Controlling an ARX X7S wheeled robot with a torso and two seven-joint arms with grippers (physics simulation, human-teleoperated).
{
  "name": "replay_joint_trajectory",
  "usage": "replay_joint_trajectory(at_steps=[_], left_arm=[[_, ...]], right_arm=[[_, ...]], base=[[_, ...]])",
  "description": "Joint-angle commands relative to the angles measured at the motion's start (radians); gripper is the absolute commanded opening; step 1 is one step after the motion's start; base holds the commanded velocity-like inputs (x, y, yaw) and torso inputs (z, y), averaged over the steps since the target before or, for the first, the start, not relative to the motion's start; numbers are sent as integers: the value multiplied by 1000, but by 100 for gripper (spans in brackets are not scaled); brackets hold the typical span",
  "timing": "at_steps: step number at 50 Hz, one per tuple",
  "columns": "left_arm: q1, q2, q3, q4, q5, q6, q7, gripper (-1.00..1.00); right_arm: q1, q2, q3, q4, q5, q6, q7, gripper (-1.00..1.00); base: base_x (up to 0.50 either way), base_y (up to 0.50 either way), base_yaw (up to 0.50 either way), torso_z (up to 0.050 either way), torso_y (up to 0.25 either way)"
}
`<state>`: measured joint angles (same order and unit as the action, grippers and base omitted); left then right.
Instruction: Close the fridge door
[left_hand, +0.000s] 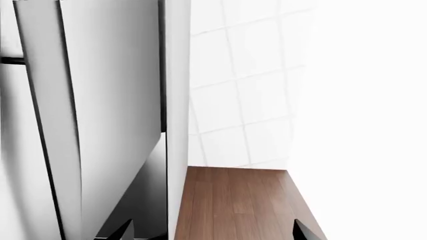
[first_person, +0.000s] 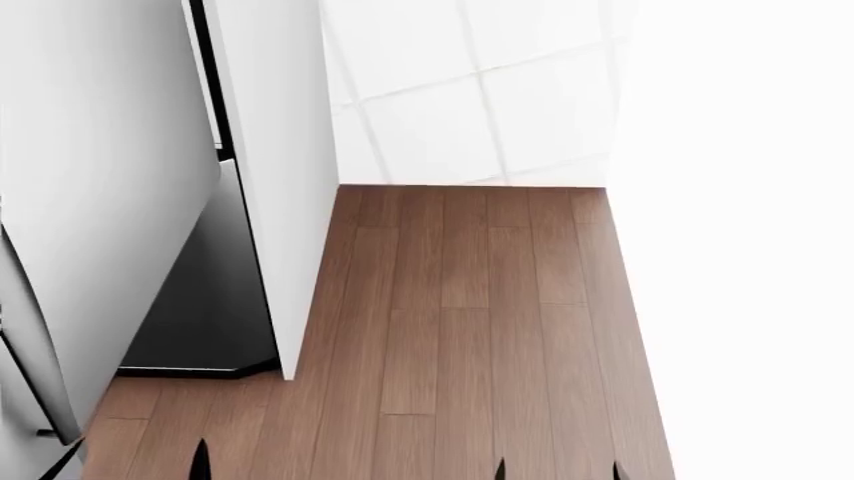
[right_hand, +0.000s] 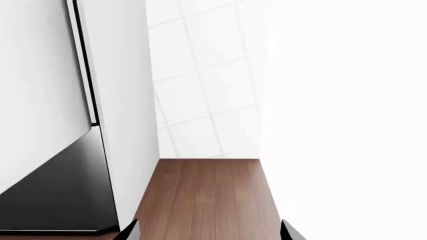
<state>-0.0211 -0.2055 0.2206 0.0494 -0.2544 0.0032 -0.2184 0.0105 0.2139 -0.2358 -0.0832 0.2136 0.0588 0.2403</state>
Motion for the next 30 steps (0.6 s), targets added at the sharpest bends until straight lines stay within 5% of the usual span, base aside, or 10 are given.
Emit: replay_joint_trajectory(at_steps=[1,30], left_arm=[[-1,-5,3,6,-5,0,-7,100],[-6,-14,16,4,-15,4,-17,100]], right_arm=[[6,6,-8,-3,4,11,4,100],[8,15,-14,-5,23,10,12,100]], base=[[500,-1,0,0,0],[500,-1,0,0,1]])
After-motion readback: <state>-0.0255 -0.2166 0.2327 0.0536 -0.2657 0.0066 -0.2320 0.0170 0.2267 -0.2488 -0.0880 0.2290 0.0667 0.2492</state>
